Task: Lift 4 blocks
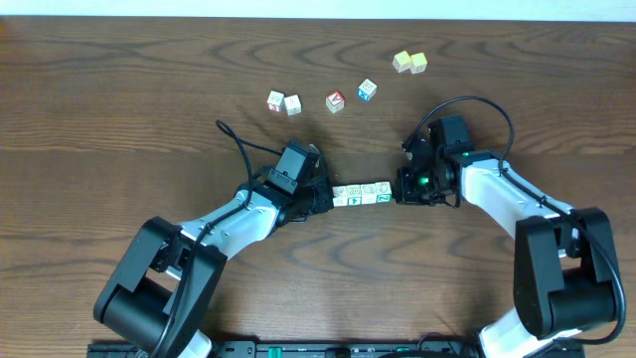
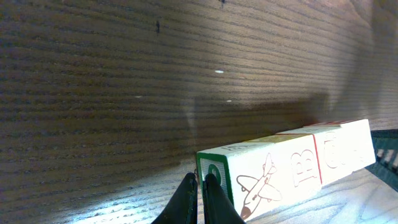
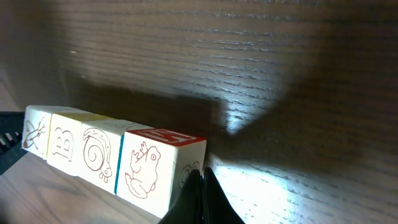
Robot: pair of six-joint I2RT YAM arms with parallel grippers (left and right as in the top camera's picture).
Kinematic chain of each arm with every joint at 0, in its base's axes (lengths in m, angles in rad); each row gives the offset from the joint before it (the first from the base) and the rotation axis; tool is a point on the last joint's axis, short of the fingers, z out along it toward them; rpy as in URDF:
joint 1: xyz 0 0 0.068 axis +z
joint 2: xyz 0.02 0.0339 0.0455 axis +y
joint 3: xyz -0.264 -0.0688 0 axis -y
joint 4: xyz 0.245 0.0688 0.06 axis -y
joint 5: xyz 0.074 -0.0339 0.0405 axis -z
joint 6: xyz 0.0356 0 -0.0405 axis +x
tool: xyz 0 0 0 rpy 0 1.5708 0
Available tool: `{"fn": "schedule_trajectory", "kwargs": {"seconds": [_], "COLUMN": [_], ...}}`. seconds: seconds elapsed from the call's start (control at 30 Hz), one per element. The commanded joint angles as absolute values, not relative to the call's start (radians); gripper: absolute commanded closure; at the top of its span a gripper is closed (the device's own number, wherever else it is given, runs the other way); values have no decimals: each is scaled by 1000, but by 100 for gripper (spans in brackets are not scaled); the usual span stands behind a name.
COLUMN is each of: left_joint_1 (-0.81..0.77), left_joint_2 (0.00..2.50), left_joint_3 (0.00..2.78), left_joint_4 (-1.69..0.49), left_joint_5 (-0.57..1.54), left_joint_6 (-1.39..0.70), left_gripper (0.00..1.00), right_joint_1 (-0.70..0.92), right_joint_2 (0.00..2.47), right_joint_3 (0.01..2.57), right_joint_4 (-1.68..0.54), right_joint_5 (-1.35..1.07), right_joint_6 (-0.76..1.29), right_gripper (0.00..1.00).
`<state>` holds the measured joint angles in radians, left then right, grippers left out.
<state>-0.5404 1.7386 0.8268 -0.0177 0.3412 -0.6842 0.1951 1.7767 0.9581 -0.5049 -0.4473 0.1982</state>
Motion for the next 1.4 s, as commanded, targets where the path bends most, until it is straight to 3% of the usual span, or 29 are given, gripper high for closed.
{"fn": "schedule_trajectory", "kwargs": {"seconds": [0.0, 1.37], "left_joint_1": [-548, -548], "left_joint_2": [1716, 1681], "left_joint_3": [822, 822], "left_joint_4": [-6, -17], "left_joint_5": [393, 412], "left_joint_6": [-682, -683], "left_gripper": [93, 93], "right_joint_1": [218, 218], "right_joint_2": [1726, 1701], "right_joint_3": [954, 957], "right_joint_4": [-506, -513], "right_joint_5": [-505, -551], "right_joint_6": [201, 225], "right_gripper": [99, 99]}}
